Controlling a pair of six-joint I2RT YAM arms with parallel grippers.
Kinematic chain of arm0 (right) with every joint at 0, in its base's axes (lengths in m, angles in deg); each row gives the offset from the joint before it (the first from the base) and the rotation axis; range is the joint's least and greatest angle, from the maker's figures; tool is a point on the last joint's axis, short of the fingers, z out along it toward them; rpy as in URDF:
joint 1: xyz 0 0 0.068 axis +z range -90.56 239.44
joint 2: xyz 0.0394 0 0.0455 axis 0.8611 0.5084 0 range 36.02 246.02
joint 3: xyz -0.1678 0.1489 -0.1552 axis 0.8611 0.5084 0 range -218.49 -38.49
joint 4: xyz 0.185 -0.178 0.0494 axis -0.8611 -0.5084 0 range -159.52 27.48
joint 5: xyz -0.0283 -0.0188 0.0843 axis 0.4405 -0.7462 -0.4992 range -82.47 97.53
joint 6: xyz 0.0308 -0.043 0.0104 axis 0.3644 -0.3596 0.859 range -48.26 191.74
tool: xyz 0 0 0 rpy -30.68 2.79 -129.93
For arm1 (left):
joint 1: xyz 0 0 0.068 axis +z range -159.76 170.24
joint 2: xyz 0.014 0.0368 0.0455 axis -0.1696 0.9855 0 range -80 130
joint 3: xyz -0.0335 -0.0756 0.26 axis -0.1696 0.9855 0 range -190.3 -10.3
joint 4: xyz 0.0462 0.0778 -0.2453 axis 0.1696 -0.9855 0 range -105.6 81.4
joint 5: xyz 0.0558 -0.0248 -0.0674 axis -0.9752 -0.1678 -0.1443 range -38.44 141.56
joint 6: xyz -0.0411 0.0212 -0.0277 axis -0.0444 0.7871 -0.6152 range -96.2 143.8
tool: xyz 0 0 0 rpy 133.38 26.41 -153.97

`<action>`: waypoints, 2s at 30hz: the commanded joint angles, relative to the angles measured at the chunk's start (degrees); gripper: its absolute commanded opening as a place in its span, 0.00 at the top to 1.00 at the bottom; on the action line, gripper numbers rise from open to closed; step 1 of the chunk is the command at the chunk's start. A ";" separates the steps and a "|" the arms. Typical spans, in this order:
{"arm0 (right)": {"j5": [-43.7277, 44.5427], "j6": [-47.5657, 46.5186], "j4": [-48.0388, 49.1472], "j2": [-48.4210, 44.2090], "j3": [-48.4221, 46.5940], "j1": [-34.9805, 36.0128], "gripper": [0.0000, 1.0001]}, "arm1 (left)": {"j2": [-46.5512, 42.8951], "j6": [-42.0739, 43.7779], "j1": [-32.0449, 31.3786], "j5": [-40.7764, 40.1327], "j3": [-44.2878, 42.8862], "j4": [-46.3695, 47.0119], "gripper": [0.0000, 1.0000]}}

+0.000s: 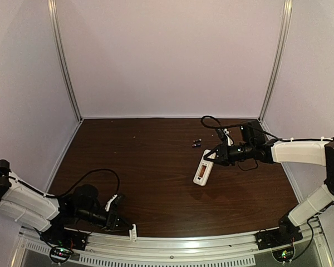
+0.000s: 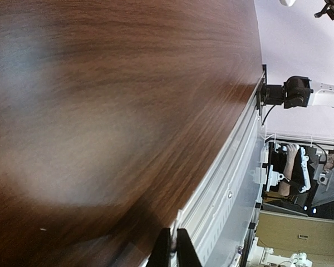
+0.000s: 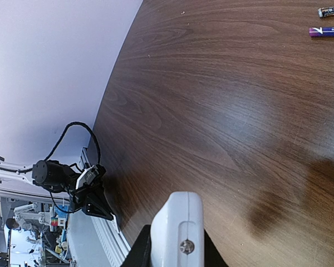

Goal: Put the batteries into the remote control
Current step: Pick up the battery cover from the corner of the board.

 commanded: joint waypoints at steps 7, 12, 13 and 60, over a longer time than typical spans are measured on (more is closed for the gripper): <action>0.65 -0.54 0.13 0.53 -1.99 -0.40 1.00 | -14.61 -7.63 1.46 -12.94 0.81 -2.85 1.00; 0.44 -0.32 0.77 0.99 -1.73 -0.40 1.00 | -24.04 -7.81 1.42 -16.93 1.33 -10.56 1.00; 0.36 -0.16 1.01 1.18 -1.73 -0.38 1.00 | -24.67 -7.47 1.42 -17.14 1.02 -11.35 1.00; 0.48 -1.06 0.44 1.43 -1.73 -0.40 1.00 | -22.16 30.86 -15.84 -25.02 -15.65 -17.66 1.00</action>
